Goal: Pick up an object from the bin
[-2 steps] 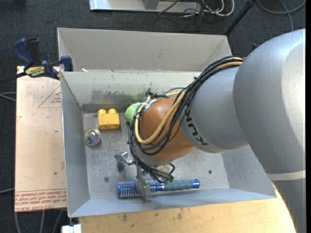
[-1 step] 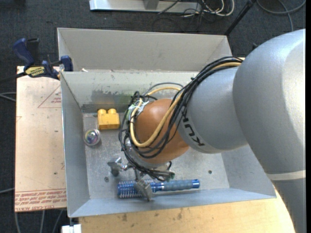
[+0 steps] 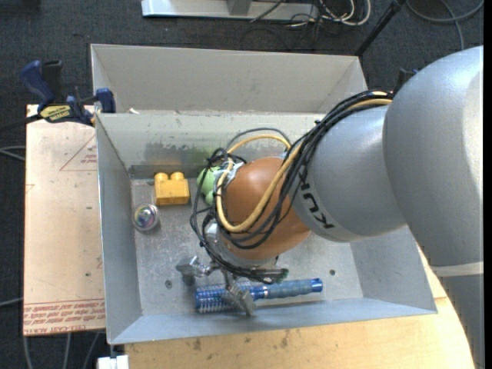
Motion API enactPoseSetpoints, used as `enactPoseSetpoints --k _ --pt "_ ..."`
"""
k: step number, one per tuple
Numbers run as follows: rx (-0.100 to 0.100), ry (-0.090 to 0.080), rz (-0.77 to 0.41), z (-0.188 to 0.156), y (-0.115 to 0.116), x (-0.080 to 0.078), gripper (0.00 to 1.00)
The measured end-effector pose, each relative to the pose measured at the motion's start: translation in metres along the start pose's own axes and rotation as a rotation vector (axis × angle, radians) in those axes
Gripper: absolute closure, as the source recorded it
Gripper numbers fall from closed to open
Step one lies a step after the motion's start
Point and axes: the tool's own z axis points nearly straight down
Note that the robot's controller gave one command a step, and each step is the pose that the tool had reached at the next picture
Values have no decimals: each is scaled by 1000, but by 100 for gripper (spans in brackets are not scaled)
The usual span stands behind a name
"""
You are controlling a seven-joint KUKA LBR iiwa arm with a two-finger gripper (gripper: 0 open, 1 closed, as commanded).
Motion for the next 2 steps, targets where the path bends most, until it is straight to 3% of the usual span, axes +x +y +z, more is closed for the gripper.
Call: enactPoseSetpoints --k 1,2 --pt "5 -10 2 -1 -2 -2 100" --pt "4 -3 30 -122 -6 -7 100"
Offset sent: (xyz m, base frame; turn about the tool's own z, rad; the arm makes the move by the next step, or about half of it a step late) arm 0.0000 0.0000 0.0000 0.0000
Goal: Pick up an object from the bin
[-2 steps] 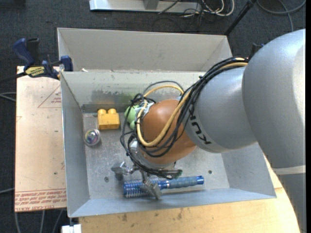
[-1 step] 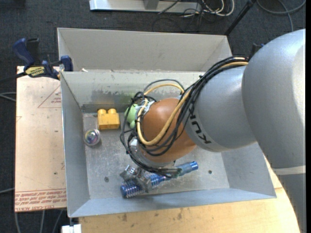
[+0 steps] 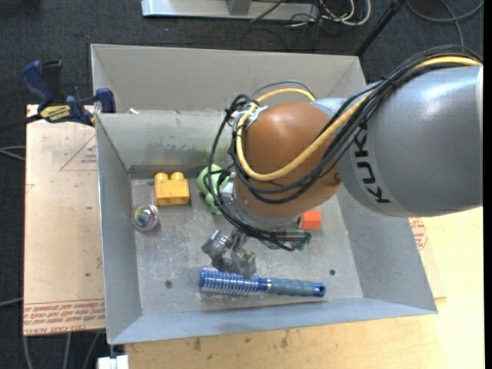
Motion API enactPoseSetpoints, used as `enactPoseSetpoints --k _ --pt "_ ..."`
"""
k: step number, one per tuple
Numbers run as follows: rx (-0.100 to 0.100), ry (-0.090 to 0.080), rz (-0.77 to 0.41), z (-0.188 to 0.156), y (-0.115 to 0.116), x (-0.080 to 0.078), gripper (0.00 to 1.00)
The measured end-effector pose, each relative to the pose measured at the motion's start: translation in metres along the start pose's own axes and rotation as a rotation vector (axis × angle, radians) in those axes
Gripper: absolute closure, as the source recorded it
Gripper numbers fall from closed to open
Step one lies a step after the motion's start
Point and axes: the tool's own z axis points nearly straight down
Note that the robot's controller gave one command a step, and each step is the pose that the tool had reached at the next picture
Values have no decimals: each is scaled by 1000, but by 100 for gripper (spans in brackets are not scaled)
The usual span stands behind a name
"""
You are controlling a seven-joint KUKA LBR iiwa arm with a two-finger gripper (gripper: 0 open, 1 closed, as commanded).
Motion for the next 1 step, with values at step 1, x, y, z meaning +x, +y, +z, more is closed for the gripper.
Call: enactPoseSetpoints --k 1 --pt "-5 7 -1 4 1 2 0"
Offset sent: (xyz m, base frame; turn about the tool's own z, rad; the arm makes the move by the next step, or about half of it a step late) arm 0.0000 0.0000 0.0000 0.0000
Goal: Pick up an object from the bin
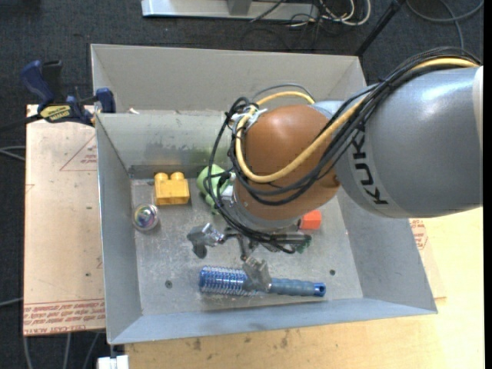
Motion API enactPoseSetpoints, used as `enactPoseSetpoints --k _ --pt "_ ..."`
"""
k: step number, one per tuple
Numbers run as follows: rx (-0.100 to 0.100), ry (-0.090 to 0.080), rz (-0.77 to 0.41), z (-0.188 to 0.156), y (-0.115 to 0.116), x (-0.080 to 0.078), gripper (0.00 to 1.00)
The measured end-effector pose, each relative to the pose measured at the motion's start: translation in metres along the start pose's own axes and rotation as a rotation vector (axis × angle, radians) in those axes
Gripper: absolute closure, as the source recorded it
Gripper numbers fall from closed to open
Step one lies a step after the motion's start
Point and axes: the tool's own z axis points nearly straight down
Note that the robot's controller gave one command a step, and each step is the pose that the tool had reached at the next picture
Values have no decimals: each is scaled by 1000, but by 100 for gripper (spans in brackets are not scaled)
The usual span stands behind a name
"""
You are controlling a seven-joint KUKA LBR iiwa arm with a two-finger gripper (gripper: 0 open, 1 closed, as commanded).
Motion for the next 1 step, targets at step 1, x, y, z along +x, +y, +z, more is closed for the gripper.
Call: enactPoseSetpoints --k 1 --pt "-4 6 -93 94 -11 26 0"
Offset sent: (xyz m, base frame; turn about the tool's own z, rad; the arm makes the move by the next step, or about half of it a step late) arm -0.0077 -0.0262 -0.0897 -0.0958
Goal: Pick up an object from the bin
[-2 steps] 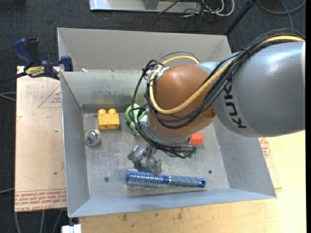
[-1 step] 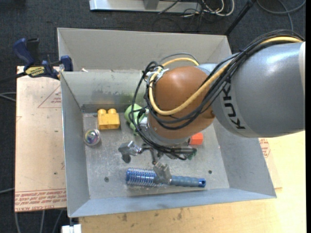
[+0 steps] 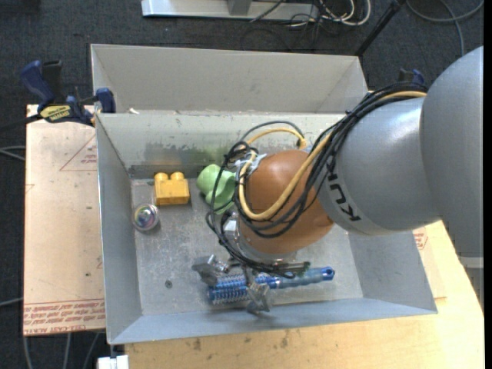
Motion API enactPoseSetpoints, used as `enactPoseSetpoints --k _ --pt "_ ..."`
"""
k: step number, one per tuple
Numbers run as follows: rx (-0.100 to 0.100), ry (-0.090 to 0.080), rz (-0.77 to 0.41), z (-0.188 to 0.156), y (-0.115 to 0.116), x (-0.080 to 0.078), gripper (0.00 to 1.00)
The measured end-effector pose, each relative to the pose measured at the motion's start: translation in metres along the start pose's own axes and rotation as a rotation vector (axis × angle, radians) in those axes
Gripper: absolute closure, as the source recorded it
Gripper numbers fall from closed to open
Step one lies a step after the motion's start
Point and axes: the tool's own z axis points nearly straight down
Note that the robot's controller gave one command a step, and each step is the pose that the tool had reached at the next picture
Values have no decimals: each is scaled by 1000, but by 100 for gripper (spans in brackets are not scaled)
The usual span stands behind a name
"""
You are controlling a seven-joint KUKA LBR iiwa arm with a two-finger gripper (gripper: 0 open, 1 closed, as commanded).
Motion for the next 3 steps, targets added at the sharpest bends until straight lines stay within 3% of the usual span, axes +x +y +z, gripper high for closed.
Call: enactPoseSetpoints --k 1,2,3 --pt "3 -3 10 26 -17 0 0" --pt "2 -4 9 25 -17 0 100" --pt "10 -10 4 -125 -36 13 100"
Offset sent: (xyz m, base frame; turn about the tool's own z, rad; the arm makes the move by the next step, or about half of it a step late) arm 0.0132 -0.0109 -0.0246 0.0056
